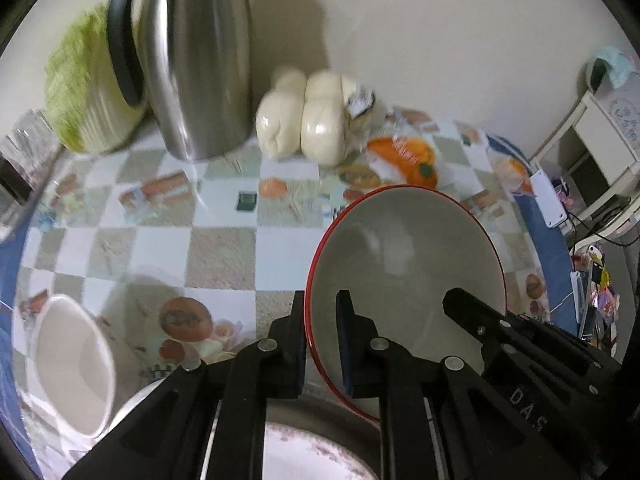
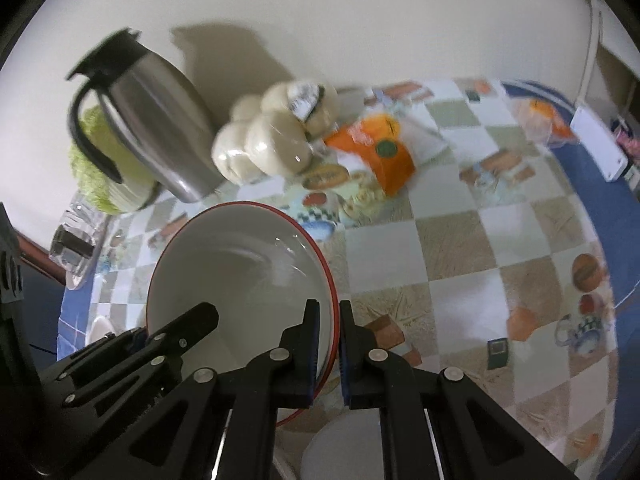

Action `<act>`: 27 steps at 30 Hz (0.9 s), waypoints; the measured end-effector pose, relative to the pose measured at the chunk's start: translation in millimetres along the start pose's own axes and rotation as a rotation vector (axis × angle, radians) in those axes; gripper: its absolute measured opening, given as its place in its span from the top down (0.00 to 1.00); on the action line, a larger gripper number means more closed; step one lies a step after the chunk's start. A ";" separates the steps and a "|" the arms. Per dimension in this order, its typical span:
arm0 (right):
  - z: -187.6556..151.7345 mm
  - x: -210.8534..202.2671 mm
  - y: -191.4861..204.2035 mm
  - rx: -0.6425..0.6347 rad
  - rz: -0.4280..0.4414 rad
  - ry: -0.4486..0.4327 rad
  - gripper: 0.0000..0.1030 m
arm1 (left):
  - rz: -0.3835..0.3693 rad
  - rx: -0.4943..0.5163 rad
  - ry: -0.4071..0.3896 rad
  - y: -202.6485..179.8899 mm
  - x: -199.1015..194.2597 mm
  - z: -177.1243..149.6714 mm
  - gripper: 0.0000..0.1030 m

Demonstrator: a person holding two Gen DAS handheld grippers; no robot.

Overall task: Organize plates and bowls
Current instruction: 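Close both grippers on the red-rimmed bowl rim, then lift the red-rimmed bowl with both grippers and lower it onto the plate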

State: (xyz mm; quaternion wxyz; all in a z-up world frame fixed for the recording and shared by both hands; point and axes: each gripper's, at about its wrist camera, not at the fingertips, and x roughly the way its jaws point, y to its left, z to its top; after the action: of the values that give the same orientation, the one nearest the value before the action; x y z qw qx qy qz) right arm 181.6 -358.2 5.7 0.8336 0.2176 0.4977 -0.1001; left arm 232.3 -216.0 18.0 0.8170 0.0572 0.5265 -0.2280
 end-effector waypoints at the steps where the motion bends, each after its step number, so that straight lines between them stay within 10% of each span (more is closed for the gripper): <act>1: -1.3 -6.4 2.7 -0.004 0.004 -0.010 0.90 | 0.007 0.006 -0.013 -1.3 -6.7 -0.6 0.86; 27: -125.0 -71.7 51.4 -0.009 0.117 -0.043 0.90 | 0.033 -0.073 -0.129 44.0 -98.9 -126.5 0.86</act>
State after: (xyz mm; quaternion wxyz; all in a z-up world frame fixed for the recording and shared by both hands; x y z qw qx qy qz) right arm 68.3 -258.5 30.6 0.8494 0.2404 0.4666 -0.0539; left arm 112.0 -103.8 43.7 0.8546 0.0213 0.4796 -0.1981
